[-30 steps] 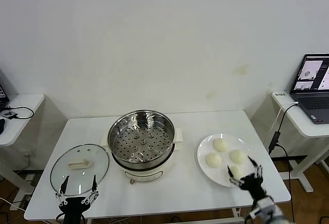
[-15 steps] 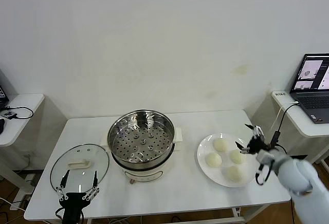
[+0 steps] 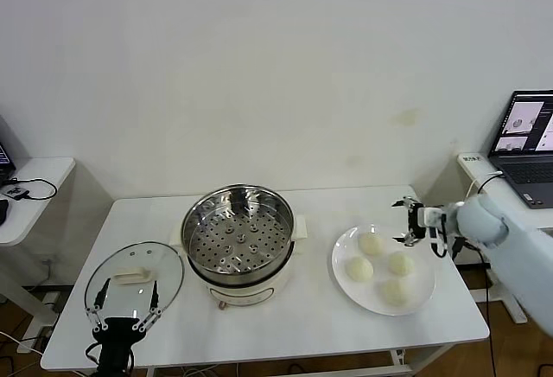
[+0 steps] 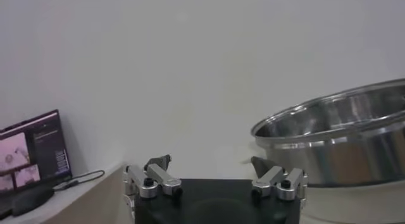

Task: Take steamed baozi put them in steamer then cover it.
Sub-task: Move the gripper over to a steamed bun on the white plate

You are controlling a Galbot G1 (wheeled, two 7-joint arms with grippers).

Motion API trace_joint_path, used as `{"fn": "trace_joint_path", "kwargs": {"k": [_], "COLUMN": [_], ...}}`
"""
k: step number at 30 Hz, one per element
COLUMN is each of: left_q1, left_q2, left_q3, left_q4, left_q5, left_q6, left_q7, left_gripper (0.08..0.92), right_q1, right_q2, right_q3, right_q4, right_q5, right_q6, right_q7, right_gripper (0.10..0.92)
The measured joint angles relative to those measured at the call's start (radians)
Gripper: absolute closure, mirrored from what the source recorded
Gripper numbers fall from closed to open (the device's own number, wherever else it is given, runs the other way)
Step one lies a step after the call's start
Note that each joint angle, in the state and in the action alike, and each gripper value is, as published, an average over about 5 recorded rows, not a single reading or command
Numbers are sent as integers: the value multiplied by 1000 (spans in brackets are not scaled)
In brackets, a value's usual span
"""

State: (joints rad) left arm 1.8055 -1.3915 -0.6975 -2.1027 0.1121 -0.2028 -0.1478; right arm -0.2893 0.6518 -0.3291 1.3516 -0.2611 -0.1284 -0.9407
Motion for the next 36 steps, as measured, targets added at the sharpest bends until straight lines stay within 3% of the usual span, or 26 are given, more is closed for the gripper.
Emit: {"fn": "trace_joint_path", "kwargs": {"k": [12,36], "left_q1": [-1,6], "left_q2": [-2,-3], "left_q3": [-17,-40], "left_q4": [9,16], "left_q5": [5,17], "left_q6": [-6,-30], "left_q7": [3,0], "left_gripper": [177,177], "right_q1": [127,156], "right_q2": [101,248], "right_q3": [-202,-276], "right_q4": [-142,-323], "right_q5": [-12,-85], "right_q6": [2,5], "right_q7": [-44,-20], "right_gripper": [203,219]}}
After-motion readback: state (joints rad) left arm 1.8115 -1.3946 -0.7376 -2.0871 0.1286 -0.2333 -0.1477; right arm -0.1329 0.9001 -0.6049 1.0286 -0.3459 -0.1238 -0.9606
